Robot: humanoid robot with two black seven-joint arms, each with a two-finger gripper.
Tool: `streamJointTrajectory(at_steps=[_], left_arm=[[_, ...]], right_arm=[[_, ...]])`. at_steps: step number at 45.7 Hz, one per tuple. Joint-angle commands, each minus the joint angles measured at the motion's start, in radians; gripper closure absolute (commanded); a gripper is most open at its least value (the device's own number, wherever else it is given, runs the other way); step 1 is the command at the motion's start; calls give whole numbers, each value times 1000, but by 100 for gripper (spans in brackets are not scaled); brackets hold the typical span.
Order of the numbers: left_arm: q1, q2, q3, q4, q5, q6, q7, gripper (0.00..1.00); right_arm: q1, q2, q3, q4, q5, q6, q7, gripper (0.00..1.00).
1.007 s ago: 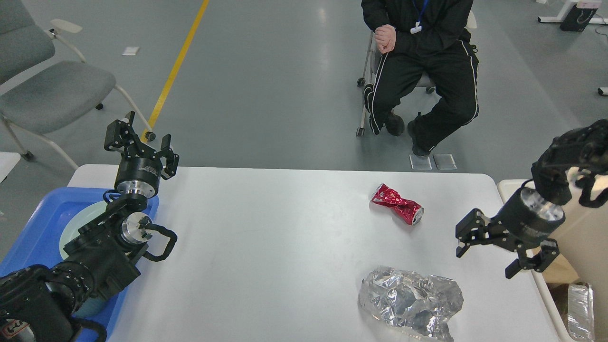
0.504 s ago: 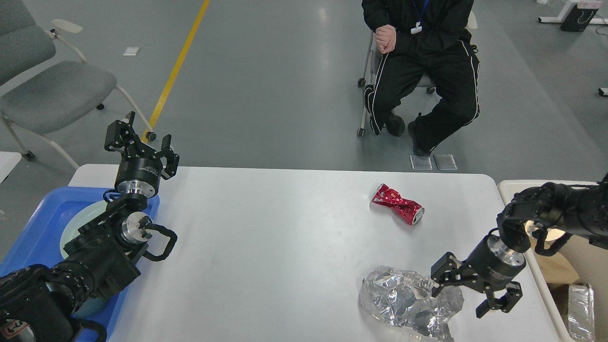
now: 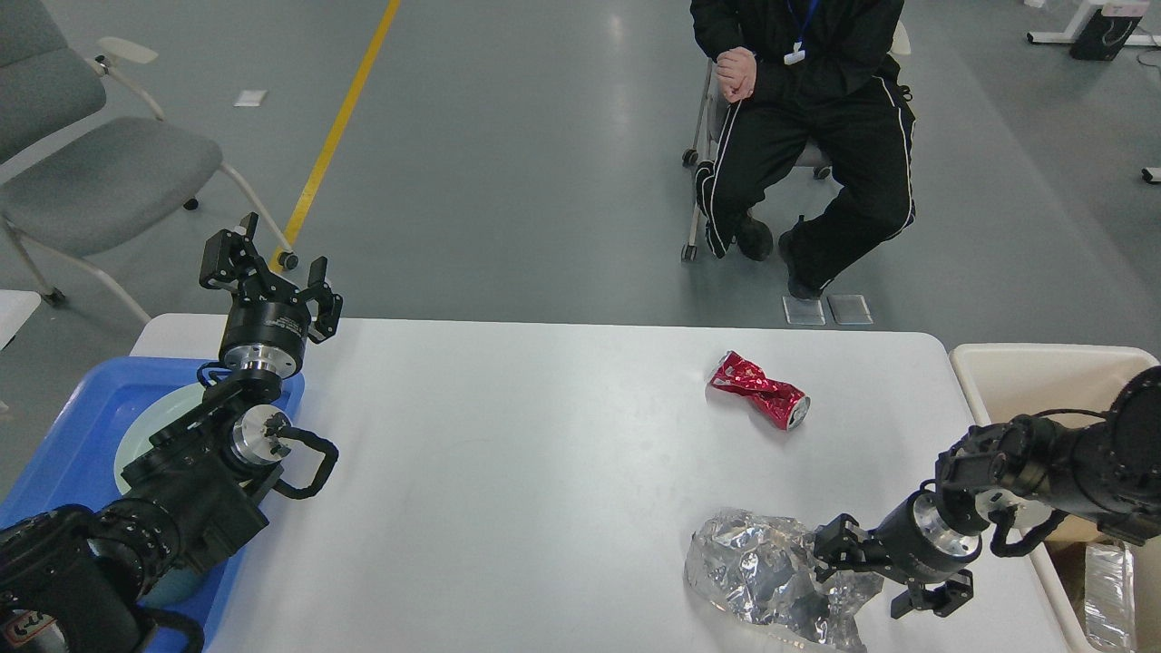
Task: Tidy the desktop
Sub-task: 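Lower the right gripper onto the silver foil bag and grasp it, then lift the foil bag and drop it into the white bin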
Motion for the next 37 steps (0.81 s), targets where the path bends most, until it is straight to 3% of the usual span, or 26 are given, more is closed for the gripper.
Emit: streamJointTrajectory(at_steps=[1, 2, 8, 23, 37], left_arm=[[0, 0, 0, 0, 1, -1, 0, 4], [0, 0, 0, -1, 0, 0, 0, 4], [0, 0, 0, 0, 0, 0, 0, 4], [0, 0, 0, -1, 0, 0, 0, 4], [0, 0, 0, -1, 0, -1, 0, 4]], right_arm=[[17, -17, -12, 40, 1, -19, -1, 94], [23, -21, -14, 49, -3, -13, -3, 100], [55, -28, -5, 54, -3, 7, -24, 100], [93, -38, 0, 58, 4, -79, -24, 100], [317, -146, 3, 175, 1, -65, -23, 100]])
